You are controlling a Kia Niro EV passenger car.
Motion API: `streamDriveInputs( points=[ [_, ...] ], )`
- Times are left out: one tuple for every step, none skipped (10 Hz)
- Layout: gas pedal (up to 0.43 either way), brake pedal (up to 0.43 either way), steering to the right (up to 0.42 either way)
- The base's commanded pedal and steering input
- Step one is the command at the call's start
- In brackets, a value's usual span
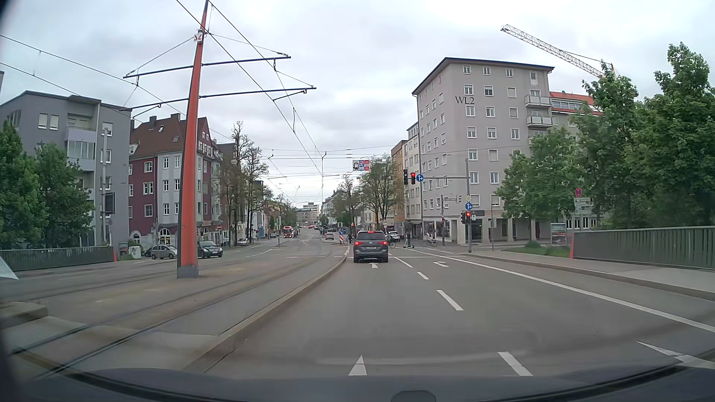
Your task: Follow the waypoints while adhering to traffic rules and regulations
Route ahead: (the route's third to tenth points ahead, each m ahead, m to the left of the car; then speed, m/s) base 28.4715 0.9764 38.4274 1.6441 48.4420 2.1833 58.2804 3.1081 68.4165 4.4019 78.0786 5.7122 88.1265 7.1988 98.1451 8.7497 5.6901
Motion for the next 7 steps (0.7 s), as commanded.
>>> streamDriveInputs(
  points=[
    [0.0,0.0,0.002],
    [0.0,0.0,0.001],
    [0.0,0.0,0.001],
    [0.0,0.0,0.0],
    [0.0,0.0,0.0],
    [0.0,0.006,0.0],
    [0.0,0.012,-0.003]
  ],
)
